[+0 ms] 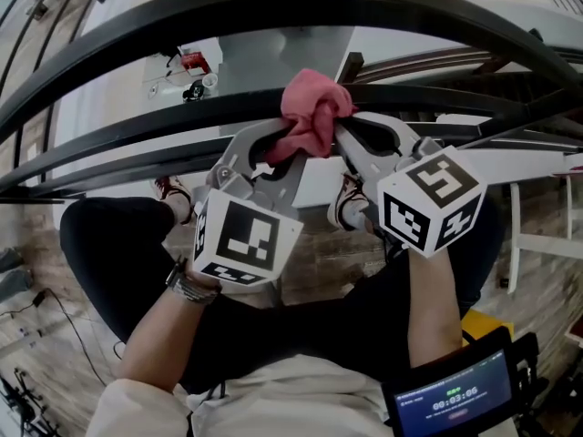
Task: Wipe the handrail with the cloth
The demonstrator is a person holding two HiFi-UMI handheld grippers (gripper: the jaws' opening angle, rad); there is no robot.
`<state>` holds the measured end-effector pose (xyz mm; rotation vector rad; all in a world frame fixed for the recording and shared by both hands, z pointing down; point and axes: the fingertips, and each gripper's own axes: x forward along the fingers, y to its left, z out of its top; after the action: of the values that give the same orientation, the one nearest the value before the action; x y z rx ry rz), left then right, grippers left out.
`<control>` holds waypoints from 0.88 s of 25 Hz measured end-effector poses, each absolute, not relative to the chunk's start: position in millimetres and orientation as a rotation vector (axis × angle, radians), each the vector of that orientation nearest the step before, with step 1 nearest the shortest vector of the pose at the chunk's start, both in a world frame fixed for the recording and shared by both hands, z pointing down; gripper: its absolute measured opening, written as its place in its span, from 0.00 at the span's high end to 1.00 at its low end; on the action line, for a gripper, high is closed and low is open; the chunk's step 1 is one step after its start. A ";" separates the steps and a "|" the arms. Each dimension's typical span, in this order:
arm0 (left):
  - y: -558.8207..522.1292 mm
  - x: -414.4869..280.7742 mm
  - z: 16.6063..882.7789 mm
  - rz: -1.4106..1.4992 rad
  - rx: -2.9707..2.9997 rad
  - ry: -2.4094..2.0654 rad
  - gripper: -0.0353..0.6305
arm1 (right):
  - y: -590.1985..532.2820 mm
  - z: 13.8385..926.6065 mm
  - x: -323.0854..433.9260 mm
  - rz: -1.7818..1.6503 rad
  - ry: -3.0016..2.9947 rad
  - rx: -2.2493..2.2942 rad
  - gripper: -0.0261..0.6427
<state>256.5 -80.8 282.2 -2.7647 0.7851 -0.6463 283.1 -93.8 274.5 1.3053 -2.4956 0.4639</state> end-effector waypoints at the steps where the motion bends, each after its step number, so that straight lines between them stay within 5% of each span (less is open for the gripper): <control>1: -80.2 255.6 283.5 -0.648 -2.768 0.794 0.90 | -93.3 274.5 281.6 0.460 -2.497 1.299 0.96; 22: -85.6 223.9 280.0 -0.632 -2.763 0.891 0.90 | -97.1 270.9 247.5 0.444 -2.523 1.201 0.96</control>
<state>223.9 -85.6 280.0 -2.7628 0.8909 -0.6324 247.5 -97.1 270.9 1.2011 -2.5230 0.4437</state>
